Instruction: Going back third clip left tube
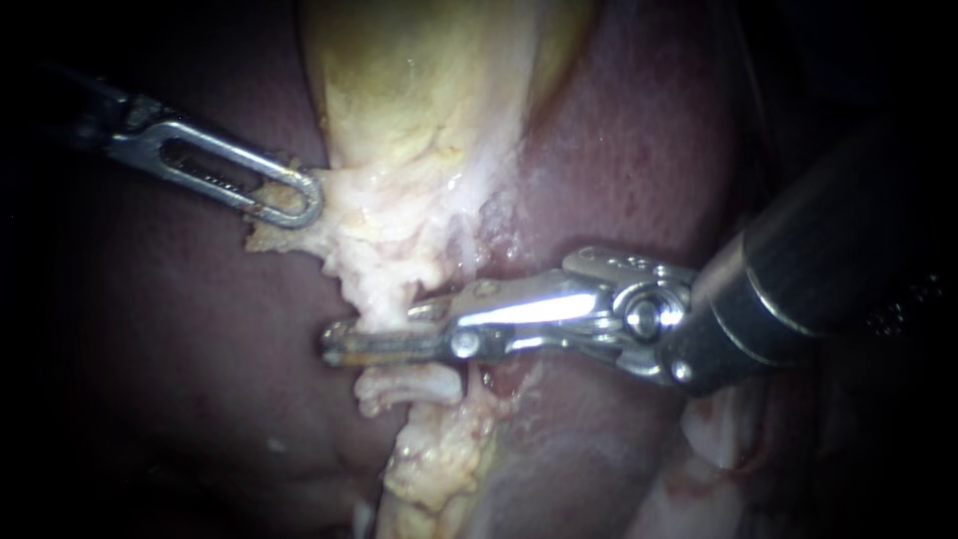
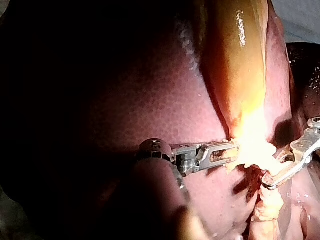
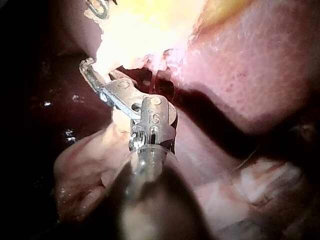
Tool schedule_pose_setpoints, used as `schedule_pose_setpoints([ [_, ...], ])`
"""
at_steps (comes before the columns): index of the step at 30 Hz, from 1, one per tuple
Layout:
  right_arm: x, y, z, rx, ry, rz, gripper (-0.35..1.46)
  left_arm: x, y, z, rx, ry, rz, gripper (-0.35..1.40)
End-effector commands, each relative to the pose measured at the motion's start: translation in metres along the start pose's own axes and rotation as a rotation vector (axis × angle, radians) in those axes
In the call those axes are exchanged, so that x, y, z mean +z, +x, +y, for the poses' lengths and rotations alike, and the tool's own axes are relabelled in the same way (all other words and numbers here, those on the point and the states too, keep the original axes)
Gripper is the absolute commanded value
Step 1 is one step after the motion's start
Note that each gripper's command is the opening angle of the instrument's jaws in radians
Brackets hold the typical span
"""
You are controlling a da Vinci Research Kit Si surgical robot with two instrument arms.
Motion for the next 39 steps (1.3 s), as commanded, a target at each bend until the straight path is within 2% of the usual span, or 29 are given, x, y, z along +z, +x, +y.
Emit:
schedule_pose_setpoints([
  [1, 0.0, 0.0, 0.0, 0.0, 0.002, 0.003, -0.35, 0.0, 0.0, 0.0, 0.0, 0.001, 0.0, -0.35],
  [3, 0.0, 0.0, 0.0001, 0.0, 0.001, 0.007, -0.35, 0.0, 0.0, 0.0, 0.0, 0.001, 0.0, -0.35],
  [4, 0.0, 0.0, 0.0002, 0.0, 0.016, 0.005, -0.26, 0.0, 0.0, 0.0, 0.0, 0.001, 0.0, -0.35],
  [7, 0.0001, 0.0, 0.0007, -0.001, 0.03, 0.021, 0.27, 0.0001, -0.0001, 0.0, 0.0, 0.001, 0.0, -0.35],
  [10, 0.0006, -0.0002, 0.0013, -0.003, 0.03, 0.027, 0.41, 0.0001, -0.0001, 0.0, 0.0, 0.001, 0.001, -0.35],
  [18, 0.0019, -0.0016, 0.0035, -0.015, 0.026, 0.04, 0.48, 0.0001, -0.0002, 0.0002, 0.0, 0.001, 0.001, -0.35],
  [23, 0.0022, -0.0025, 0.0055, -0.087, 0.02, 0.04, 0.49, 0.0, -0.0002, 0.0002, 0.0, 0.001, 0.001, -0.35],
  [32, 0.0005, -0.0025, 0.0084, -0.146, -0.025, 0.058, 0.49, 0.0, -0.0003, 0.0003, 0.0, 0.001, 0.001, -0.35],
  [39, -0.0005, -0.0025, 0.0096, -0.174, -0.033, 0.059, 0.5, 0.0, -0.0004, 0.0005, 0.0, 0.001, 0.001, -0.35],
])
